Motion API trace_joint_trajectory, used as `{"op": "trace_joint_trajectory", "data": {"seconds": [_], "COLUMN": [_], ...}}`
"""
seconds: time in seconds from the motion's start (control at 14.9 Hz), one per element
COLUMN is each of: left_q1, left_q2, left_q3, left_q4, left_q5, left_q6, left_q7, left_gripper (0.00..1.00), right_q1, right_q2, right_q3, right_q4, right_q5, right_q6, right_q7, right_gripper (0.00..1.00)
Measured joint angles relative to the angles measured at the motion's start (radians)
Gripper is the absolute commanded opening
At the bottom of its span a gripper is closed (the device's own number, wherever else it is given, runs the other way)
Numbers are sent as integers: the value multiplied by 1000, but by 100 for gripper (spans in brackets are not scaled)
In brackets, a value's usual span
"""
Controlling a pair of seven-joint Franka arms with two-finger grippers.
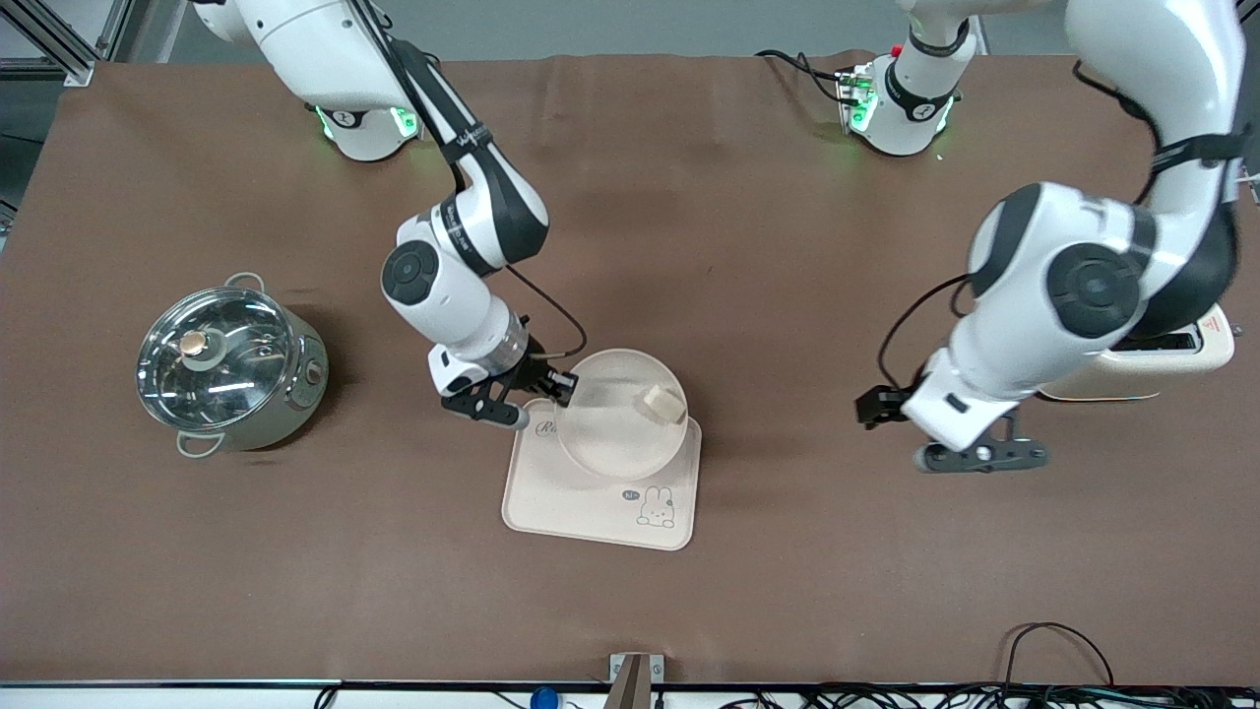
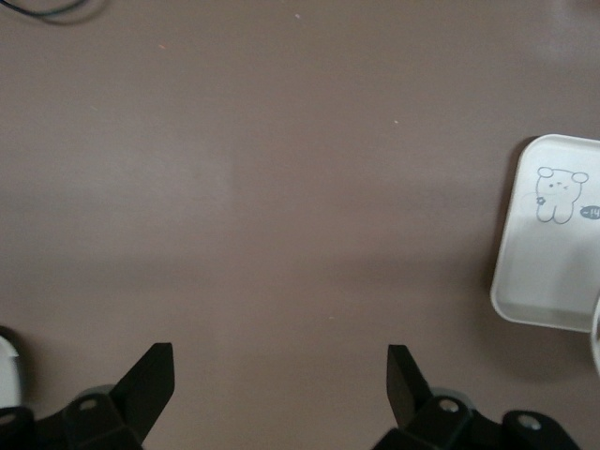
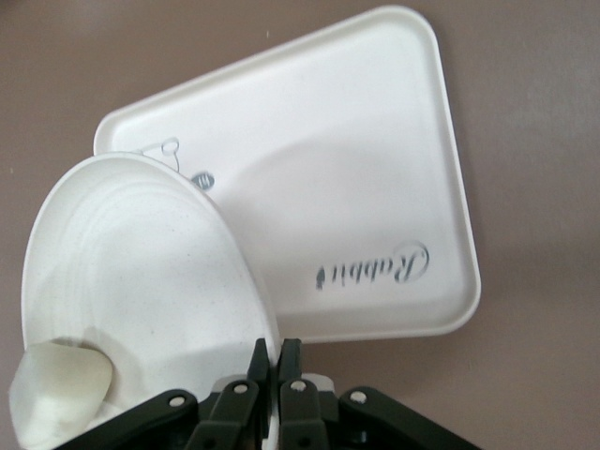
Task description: Place bun in plate and plate on tray
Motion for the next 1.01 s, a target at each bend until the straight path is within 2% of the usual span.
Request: {"op": "trace_joint_trajectory", "data": {"seconds": [0.13, 0.27, 0.4, 0.6, 0.81, 1.01], "left_q1": [30, 46, 8, -144, -162, -157], "left_q2": [-35, -75, -133, -233, -326, -401], "left_q3": [-1, 5, 85, 307, 374, 387], "left_q4": [9, 12, 14, 11, -38, -132], "left_q5": [-6, -33, -86, -155, -164, -165], "left_q6": [-59, -112, -144, -192, -215, -210], "left_q7": [55, 95, 135, 221, 281, 286], "left_gripper": [100, 100, 100, 100, 100, 100], "right_q1": [-12, -14, -14, -16, -18, -20], "right_q2": [55, 103, 146, 189, 197, 209], "right_q3": [0, 1, 5, 5, 5, 5], "right_q4": [38, 59, 67, 89, 93, 93], "right_q5": [0, 0, 0, 0, 0, 0], "right_q6": [19, 98, 187, 225, 226, 241], "right_q7": [-4, -7, -10, -12, -20, -22], "right_gripper": [0, 0, 0, 0, 0, 0]}}
